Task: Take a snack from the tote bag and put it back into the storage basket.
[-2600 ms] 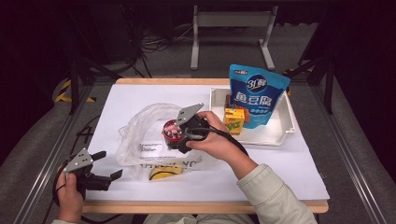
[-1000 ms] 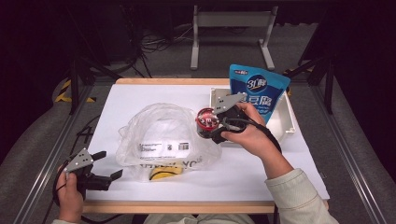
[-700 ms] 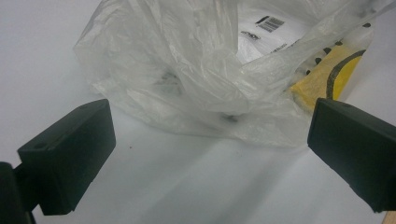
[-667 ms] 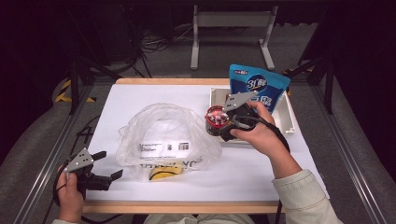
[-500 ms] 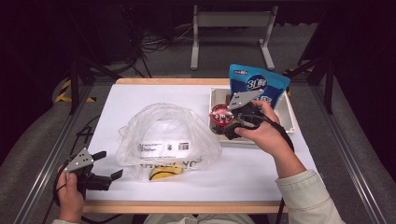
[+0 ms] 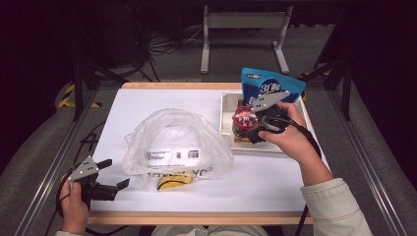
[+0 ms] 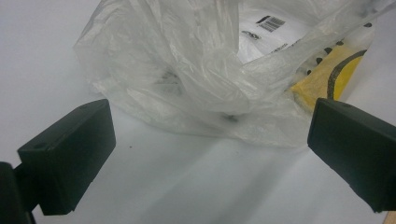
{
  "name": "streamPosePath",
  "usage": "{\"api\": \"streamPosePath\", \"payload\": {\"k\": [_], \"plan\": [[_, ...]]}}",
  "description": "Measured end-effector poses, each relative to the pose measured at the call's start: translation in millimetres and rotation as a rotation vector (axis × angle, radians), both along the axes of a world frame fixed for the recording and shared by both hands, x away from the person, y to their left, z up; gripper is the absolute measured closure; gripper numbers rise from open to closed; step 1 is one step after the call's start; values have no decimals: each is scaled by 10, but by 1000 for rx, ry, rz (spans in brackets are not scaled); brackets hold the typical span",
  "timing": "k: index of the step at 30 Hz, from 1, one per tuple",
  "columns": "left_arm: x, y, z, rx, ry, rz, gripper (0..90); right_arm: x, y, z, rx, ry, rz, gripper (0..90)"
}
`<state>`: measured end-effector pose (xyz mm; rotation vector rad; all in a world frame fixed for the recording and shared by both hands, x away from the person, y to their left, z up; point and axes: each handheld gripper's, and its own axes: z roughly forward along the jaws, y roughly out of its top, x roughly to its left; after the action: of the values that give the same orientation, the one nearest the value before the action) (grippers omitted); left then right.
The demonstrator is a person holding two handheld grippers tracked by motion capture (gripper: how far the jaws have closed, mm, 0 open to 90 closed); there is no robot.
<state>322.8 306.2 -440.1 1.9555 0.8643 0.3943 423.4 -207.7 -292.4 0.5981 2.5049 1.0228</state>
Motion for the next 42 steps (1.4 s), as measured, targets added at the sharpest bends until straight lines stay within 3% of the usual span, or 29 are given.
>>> {"api": "streamPosePath", "payload": {"k": [19, 42], "plan": [[0, 1, 2, 1, -1, 1, 14, 34, -471, 50, -2, -10, -81, 255], [0, -4, 3, 2, 0, 1, 14, 146, -813, -227, -10, 11, -140, 255]]}}
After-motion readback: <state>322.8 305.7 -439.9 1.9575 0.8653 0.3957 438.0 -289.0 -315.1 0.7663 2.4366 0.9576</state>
